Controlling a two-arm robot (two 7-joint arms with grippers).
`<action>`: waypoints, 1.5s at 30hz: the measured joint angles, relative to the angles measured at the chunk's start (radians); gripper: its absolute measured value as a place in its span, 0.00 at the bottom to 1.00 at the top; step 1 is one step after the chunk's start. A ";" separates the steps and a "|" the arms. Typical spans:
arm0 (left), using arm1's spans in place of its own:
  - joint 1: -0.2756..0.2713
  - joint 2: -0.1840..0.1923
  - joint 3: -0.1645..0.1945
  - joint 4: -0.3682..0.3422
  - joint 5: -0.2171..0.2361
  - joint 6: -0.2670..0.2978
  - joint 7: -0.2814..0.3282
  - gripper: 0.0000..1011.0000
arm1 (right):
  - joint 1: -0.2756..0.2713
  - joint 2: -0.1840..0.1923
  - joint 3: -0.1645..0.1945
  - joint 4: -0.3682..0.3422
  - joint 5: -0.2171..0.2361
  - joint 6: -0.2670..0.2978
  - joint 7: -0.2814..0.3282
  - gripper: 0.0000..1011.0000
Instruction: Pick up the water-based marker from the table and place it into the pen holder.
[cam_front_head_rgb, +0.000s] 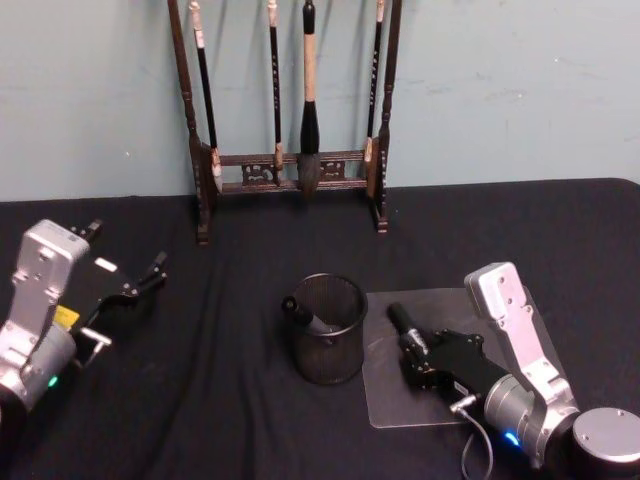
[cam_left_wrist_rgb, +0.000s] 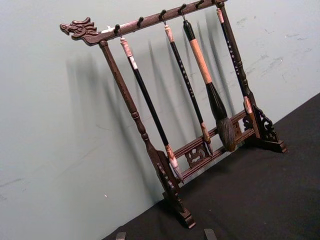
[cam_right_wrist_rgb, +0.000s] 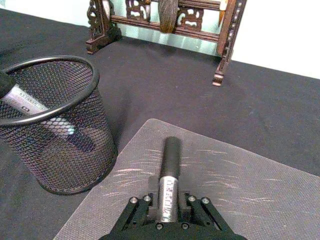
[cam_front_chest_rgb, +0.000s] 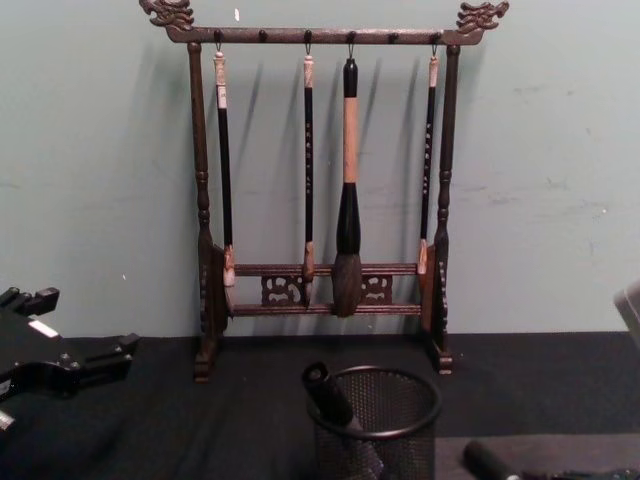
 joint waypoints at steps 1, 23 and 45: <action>0.000 0.000 0.000 0.000 0.000 0.000 0.000 1.00 | 0.000 0.000 0.000 0.000 0.000 0.000 0.000 0.25; 0.000 0.000 0.000 0.000 0.000 0.000 0.000 1.00 | -0.008 -0.007 0.017 -0.003 0.027 -0.039 0.017 0.19; 0.000 0.000 0.000 0.000 0.000 0.000 0.000 1.00 | -0.042 0.016 0.031 -0.040 0.167 -0.283 0.108 0.19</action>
